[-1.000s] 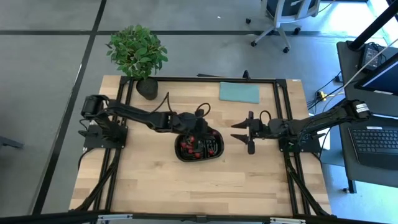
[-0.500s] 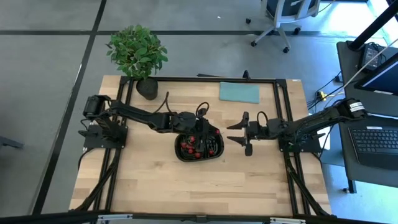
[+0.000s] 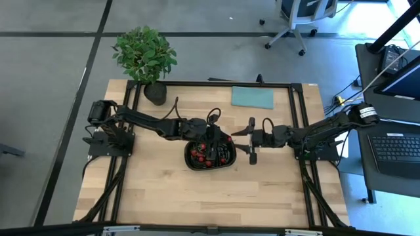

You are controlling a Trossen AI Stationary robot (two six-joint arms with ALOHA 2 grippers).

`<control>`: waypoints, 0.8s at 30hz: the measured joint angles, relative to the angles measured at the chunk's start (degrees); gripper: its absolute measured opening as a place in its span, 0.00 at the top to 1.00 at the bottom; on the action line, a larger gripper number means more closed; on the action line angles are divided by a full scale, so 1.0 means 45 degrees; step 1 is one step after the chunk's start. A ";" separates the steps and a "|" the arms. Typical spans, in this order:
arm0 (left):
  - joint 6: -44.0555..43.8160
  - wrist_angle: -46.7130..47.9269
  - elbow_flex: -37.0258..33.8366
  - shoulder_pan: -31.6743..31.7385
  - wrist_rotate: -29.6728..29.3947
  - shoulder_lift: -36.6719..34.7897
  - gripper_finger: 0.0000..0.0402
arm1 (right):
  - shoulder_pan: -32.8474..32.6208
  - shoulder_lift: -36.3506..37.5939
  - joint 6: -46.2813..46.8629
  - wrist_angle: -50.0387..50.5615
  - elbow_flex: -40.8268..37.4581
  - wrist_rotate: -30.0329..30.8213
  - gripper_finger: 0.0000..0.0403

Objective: Pick and placing Produce into tupperware
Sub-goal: Put the right red cherry into the right section of the black bin

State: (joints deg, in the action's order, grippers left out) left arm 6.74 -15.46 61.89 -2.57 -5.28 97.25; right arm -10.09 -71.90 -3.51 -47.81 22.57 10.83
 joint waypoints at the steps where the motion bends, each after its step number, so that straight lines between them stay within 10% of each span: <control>1: 0.0000 0.0000 0.0000 0.0000 0.0000 0.0000 0.81 | 0.0000 0.0000 -0.0005 0.0000 0.0000 0.0096 0.50; 24: 0.0316 -0.0005 0.0000 -0.0049 -0.0682 -0.0019 0.82 | 0.0003 0.0000 0.0197 0.0104 0.0005 0.0171 0.82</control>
State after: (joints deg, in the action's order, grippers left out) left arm 8.16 -15.49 61.89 -2.79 -8.35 97.17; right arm -10.07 -71.90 -2.63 -47.35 22.59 11.60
